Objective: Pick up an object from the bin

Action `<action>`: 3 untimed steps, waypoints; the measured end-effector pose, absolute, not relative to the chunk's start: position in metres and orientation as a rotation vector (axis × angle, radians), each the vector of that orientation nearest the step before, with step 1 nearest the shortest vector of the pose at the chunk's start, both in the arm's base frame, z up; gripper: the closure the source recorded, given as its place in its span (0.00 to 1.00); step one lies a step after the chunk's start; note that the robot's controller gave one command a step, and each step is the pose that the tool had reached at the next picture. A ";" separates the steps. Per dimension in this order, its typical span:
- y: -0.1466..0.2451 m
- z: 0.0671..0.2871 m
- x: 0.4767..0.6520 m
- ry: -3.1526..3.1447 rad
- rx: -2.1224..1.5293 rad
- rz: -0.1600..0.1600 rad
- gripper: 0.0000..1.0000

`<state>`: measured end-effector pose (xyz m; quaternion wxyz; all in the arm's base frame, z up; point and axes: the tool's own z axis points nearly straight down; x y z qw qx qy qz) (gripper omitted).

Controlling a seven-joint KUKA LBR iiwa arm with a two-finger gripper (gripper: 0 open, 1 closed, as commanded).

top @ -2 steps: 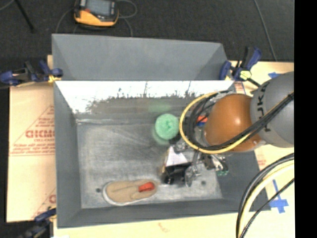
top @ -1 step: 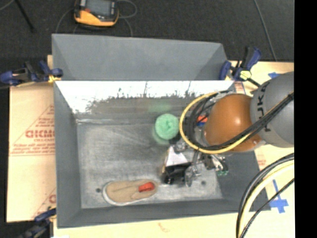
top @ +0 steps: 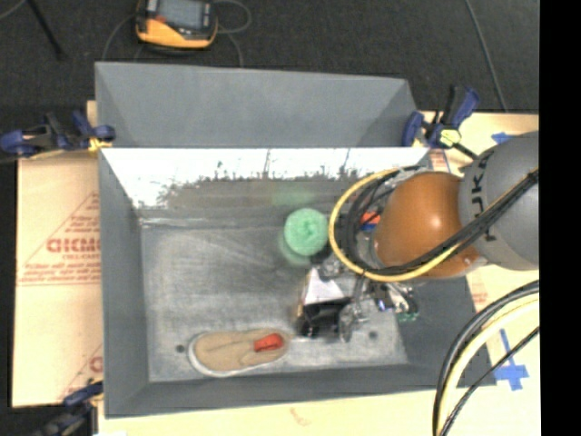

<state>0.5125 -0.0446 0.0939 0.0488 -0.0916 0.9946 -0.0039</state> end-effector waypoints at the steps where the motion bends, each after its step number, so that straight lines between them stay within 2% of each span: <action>1: -0.045 0.092 0.511 3.037 -0.280 -0.011 0.00; 2: -0.045 0.092 0.511 3.037 -0.280 -0.011 0.00; 3: -0.045 0.093 0.512 3.030 -0.280 -0.012 1.00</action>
Offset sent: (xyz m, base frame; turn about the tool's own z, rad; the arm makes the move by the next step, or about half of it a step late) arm 0.0000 0.0000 0.0000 0.0000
